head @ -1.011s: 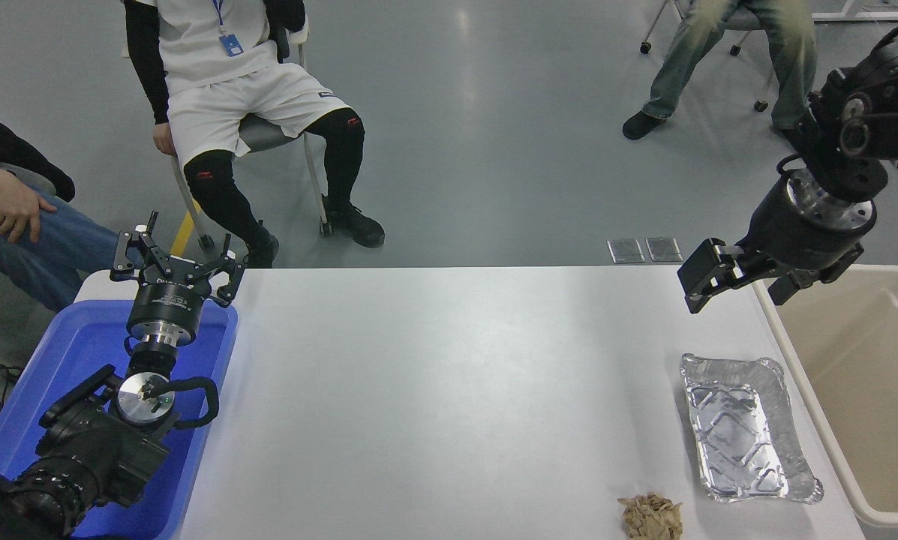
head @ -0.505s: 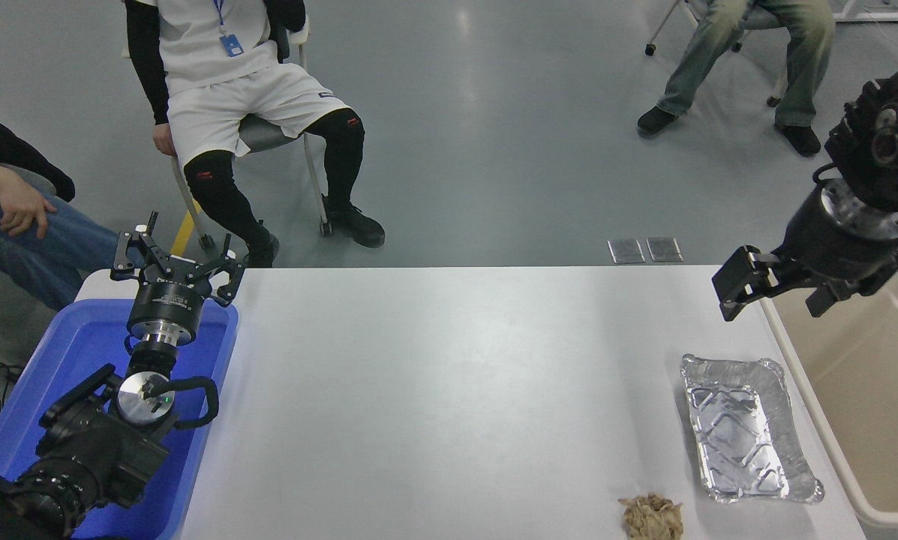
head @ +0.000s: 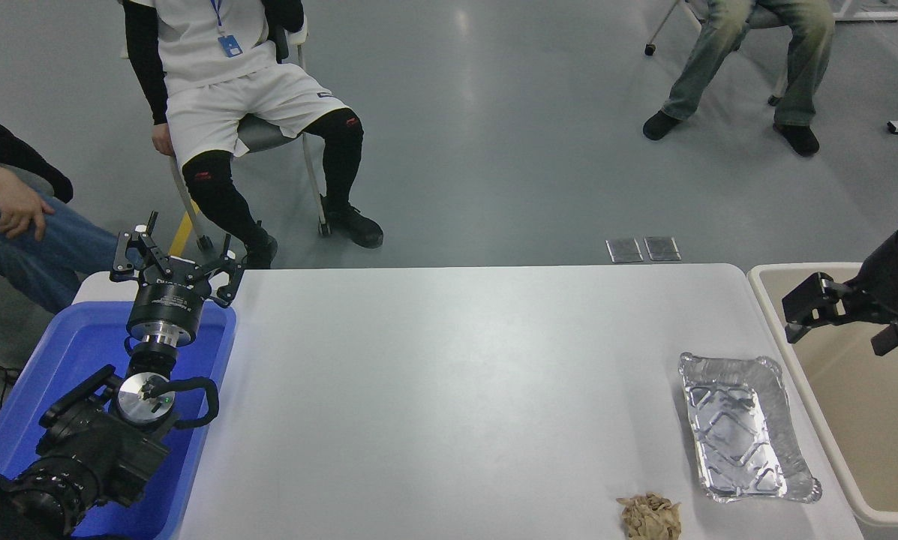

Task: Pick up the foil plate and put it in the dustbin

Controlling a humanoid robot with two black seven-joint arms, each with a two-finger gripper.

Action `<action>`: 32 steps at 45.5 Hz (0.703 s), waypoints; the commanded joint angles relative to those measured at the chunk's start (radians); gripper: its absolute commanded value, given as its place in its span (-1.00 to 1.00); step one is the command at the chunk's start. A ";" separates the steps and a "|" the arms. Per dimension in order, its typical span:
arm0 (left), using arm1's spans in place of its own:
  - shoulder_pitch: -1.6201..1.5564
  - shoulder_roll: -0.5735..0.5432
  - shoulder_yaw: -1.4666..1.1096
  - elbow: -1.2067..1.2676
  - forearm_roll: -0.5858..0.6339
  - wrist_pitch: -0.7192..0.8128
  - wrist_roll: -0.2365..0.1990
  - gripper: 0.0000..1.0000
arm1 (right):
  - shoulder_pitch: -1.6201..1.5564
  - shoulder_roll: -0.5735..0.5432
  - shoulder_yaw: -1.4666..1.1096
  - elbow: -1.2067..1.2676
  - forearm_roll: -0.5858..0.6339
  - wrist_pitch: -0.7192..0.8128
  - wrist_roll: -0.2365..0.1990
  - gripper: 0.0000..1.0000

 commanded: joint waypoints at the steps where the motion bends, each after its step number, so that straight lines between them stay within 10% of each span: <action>1: 0.000 0.000 0.000 0.000 0.000 0.000 -0.001 0.98 | -0.178 -0.048 0.152 -0.054 -0.182 -0.072 0.000 1.00; 32: 0.000 0.000 -0.002 0.002 -0.001 0.000 -0.001 0.98 | -0.600 0.064 0.284 -0.286 -0.188 -0.391 0.004 1.00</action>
